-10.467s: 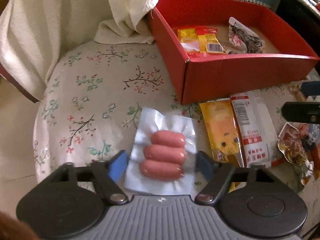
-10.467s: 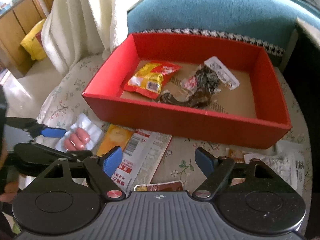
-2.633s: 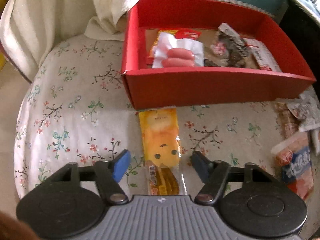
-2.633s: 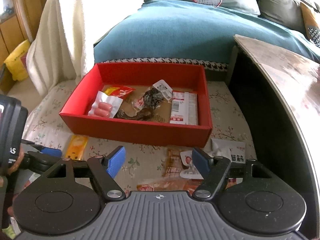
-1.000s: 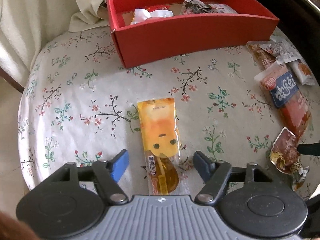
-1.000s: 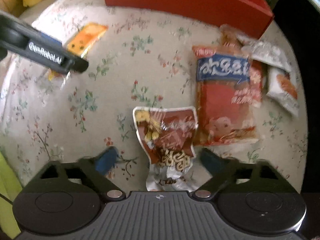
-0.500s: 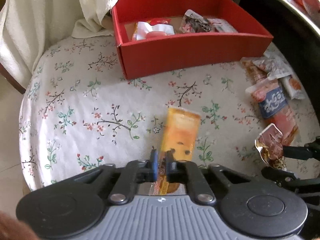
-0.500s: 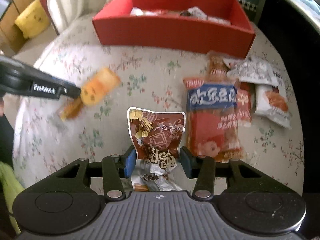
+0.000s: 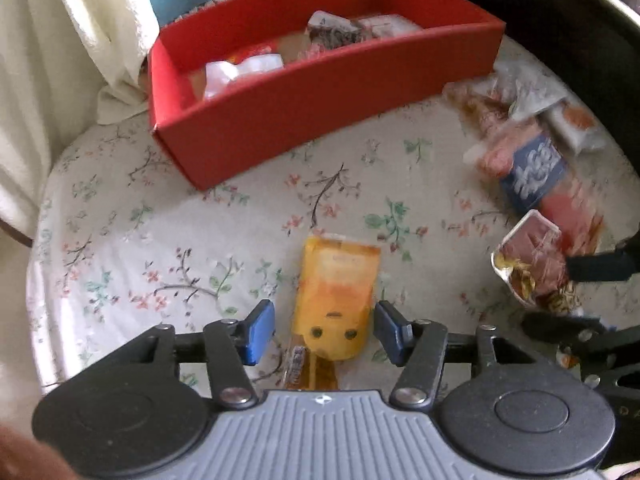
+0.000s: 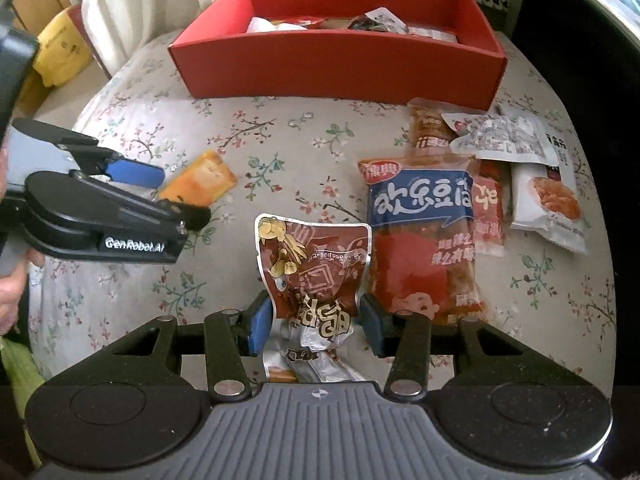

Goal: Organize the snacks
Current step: 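Lift both snacks and carry them over the red box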

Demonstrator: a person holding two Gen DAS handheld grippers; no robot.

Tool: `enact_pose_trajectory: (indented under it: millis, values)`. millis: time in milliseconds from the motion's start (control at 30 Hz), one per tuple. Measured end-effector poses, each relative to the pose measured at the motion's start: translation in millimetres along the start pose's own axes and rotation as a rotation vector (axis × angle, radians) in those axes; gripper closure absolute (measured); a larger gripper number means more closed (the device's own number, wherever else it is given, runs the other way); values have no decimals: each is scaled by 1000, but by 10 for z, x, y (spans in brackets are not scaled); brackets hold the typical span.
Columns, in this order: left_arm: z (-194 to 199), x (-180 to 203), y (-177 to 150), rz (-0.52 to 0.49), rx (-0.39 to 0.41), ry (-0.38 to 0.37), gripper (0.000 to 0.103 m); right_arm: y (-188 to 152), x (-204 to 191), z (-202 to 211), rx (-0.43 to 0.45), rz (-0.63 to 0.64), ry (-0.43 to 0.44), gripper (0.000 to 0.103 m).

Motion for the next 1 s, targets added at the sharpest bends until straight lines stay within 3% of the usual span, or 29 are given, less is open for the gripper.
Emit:
enact_pose_trajectory:
  millis: [33, 167, 500, 1000]
  values:
    - [10, -30, 7, 26, -17, -23, 68, -7, 5, 11, 3, -5, 5, 48]
    - [50, -102, -19, 52, -41, -12, 80, 12, 32, 64, 22, -22, 8, 48]
    - [288, -157, 127, 101, 29, -72, 82, 175, 52, 181, 82, -32, 0, 48]
    - [535, -115, 531, 126, 162, -132, 83, 581, 292, 506, 245, -83, -62, 48]
Point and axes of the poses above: each gripper's, at about its wrist camera, not at the fingertips, and z roughly against the way its jaws point, x to its right, y to its top, the point moved 4 cm from there along -z, roughly the way its jaws point, and after that the axes turned 8 degrees about z, right-handed, at the moved point
